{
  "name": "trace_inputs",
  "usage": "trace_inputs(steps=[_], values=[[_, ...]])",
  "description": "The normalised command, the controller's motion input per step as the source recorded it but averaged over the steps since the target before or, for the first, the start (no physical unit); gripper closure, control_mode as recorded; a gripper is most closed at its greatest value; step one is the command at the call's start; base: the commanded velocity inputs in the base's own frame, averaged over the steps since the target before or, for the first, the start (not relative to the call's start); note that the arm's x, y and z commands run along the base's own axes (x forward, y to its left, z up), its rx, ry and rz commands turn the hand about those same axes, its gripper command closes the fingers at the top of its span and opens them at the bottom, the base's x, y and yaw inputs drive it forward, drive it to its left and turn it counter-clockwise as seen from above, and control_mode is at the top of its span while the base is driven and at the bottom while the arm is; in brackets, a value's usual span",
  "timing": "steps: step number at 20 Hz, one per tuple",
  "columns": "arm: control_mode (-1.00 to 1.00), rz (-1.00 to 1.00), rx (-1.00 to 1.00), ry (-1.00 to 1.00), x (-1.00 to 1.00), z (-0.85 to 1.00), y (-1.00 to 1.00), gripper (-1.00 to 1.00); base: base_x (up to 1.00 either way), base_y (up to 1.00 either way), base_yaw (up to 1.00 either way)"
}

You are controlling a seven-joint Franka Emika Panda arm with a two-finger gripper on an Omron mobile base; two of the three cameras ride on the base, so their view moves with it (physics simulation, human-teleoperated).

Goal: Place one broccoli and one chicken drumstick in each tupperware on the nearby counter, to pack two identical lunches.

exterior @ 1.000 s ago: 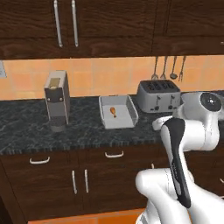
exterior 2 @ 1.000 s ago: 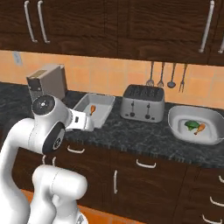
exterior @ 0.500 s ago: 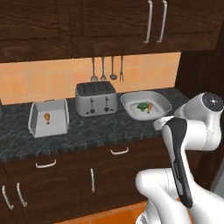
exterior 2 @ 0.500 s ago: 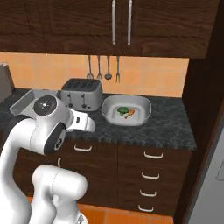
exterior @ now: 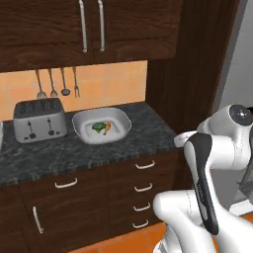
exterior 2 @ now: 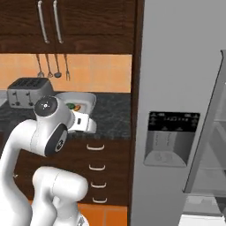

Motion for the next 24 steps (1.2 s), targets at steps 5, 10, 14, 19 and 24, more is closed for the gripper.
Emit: trace_inputs(steps=[5, 10, 14, 19, 24], values=[[1.00, 0.00, 0.00, 0.00, 0.00, 0.00, 0.00, -1.00, 0.00, -1.00, -0.10], [1.00, 0.00, 0.00, 0.00, 0.00, 0.00, 0.00, -1.00, 0.00, -1.00, -0.05], [1.00, 0.00, 0.00, 0.00, 0.00, 0.00, 0.00, -1.00, 0.04, -1.00, 0.00], [1.00, 0.00, 0.00, 0.00, 0.00, 0.00, 0.00, -1.00, 0.20, -0.68, 0.00], [1.00, 0.00, 0.00, 0.00, 0.00, 0.00, 0.00, -1.00, 0.26, -0.48, 0.00]])
